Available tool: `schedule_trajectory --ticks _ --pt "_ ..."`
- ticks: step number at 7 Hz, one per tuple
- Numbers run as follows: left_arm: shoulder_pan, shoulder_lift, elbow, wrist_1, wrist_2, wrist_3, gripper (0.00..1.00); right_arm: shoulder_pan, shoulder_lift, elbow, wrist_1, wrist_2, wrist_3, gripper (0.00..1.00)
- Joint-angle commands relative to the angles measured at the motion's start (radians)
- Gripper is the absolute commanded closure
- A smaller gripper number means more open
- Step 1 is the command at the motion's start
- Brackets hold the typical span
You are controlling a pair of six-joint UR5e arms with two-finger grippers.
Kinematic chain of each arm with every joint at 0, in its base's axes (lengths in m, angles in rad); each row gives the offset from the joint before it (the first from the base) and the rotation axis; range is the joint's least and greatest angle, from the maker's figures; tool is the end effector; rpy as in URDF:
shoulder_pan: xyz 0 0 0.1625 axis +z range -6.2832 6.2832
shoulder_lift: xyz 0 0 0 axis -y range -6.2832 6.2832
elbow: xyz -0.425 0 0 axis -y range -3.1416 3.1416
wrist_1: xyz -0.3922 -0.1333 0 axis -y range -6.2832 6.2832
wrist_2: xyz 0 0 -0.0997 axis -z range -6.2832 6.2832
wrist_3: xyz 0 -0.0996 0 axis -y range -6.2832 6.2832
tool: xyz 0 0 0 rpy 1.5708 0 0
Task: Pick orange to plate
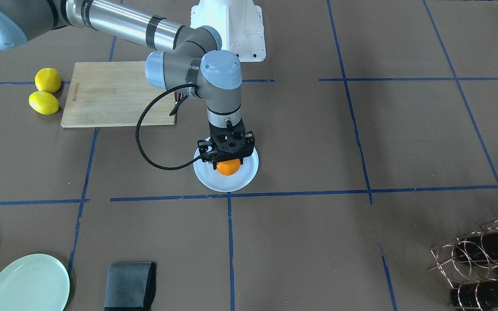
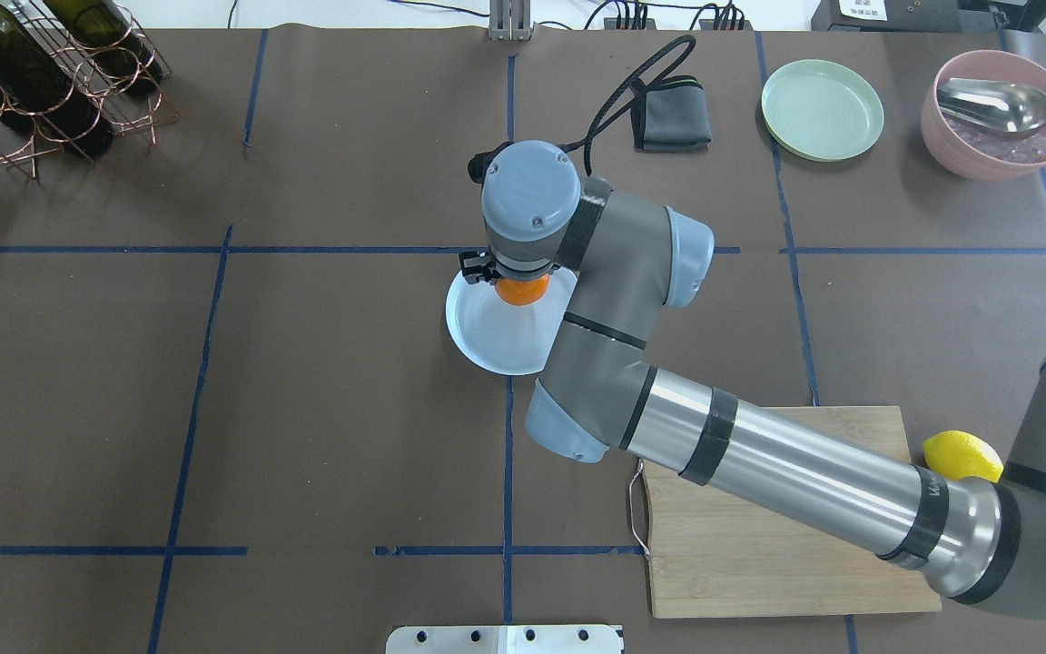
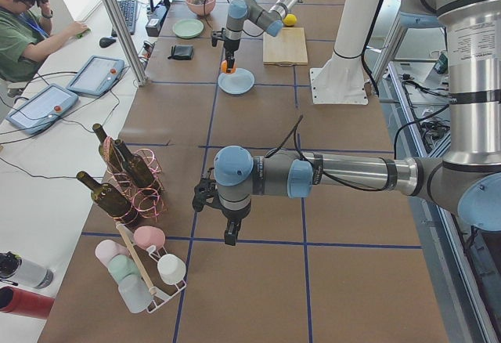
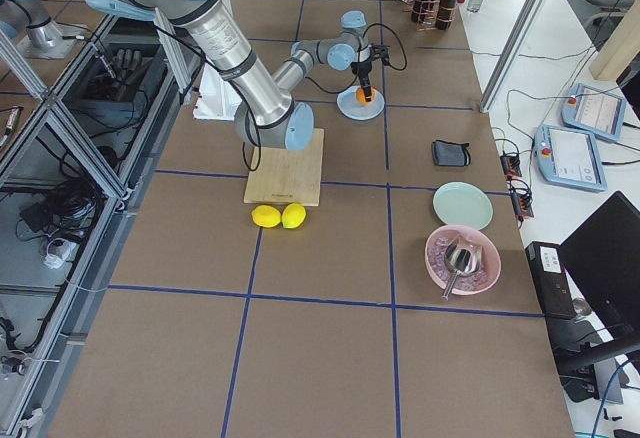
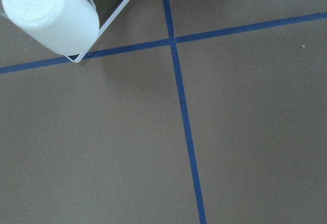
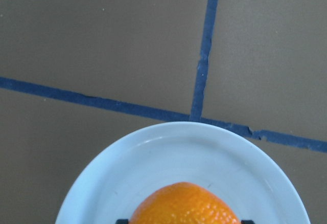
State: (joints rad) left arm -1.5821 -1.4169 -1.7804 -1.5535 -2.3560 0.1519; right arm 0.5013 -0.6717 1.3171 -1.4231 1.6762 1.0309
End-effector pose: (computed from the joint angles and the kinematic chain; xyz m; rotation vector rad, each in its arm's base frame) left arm -0.0677 -0.4280 0.6272 0.1004 0.7803 0.1484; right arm -0.6307 -0.4857 0.1895 0.3076 -0.7372 -0.0783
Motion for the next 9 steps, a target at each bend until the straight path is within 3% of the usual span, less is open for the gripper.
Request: schedule_trajectory --ticks 1,2,4,5,7,8,9 --pt "-0.001 0.001 -0.001 0.000 -0.002 0.000 0.00 -0.018 -0.017 -0.004 -0.003 -0.016 0.005 0.35" --pt "-0.001 0.001 -0.001 0.000 -0.003 0.000 0.00 -0.018 -0.011 -0.004 -0.003 -0.016 0.005 0.00" --pt "-0.001 0.001 0.001 0.000 -0.003 0.000 0.00 0.014 -0.006 0.026 -0.005 -0.001 -0.009 0.00" --pt "0.001 0.000 0.004 0.000 -0.003 0.000 0.00 0.081 -0.012 0.063 -0.043 0.076 -0.035 0.00" --pt "0.001 -0.003 0.001 0.001 -0.003 0.000 0.00 0.262 -0.092 0.240 -0.226 0.268 -0.296 0.00" --pt "0.001 -0.004 0.009 0.006 -0.002 0.001 0.00 0.378 -0.192 0.355 -0.303 0.359 -0.507 0.00" --pt "0.001 0.000 0.016 0.006 -0.002 0.001 0.00 0.487 -0.274 0.413 -0.345 0.423 -0.681 0.00"
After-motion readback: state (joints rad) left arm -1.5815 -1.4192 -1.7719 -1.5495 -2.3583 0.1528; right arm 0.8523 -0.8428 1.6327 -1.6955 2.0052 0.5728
